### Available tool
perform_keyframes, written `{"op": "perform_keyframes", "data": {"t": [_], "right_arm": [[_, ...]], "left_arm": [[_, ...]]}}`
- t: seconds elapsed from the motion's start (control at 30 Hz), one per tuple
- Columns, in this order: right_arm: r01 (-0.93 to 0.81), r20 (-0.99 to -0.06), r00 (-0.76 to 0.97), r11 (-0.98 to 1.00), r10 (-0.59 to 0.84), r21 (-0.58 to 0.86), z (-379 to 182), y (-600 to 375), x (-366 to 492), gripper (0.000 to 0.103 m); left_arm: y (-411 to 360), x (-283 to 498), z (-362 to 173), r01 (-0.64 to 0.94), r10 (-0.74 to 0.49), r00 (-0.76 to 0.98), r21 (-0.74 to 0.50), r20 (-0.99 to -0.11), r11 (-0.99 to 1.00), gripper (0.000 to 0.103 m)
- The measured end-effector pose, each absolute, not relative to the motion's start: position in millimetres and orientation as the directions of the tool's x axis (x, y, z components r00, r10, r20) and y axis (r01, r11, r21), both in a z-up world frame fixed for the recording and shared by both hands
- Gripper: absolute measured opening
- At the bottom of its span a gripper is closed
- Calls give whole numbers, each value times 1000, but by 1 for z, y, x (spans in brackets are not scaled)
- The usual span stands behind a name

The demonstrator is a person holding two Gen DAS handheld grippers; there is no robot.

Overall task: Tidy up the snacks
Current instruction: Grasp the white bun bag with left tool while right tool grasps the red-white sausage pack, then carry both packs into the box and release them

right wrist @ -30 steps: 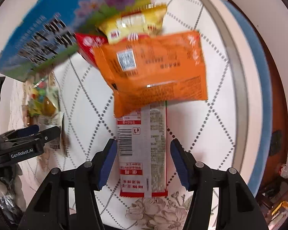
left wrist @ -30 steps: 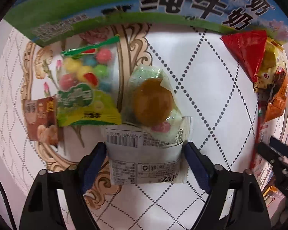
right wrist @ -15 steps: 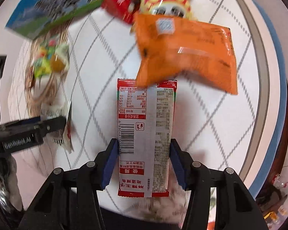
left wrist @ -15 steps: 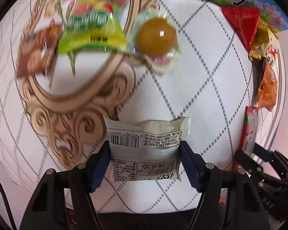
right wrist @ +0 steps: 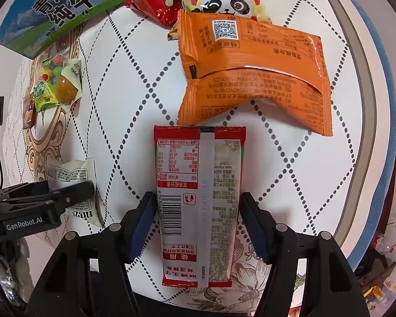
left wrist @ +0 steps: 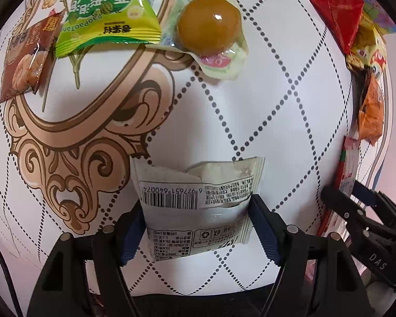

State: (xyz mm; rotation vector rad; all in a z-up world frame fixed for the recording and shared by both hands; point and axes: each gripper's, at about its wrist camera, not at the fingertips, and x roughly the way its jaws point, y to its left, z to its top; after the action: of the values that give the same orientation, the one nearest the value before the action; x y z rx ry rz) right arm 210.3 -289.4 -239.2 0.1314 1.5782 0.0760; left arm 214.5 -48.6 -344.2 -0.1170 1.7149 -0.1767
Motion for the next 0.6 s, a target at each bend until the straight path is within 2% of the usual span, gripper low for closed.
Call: {"op": "perform_keyframes", "data": {"t": [0.33,0.47,0.6], "right_arm": [[19,-992,-37,992,123,123,-249,-285,201,69],[24,-992,-19,992,127,127,-249,-283,196,69],[13,-993,8,993,117,117,-240,-288,179,58]], "left_arm": [[-59,217,-341,28,-162,-136,-167,-977,986,73],[-58,212,-338,5,-165,-121,-167,-979,986,66],[-57,206,-333,4,-161,-110,-162,-981,987,63]]}}
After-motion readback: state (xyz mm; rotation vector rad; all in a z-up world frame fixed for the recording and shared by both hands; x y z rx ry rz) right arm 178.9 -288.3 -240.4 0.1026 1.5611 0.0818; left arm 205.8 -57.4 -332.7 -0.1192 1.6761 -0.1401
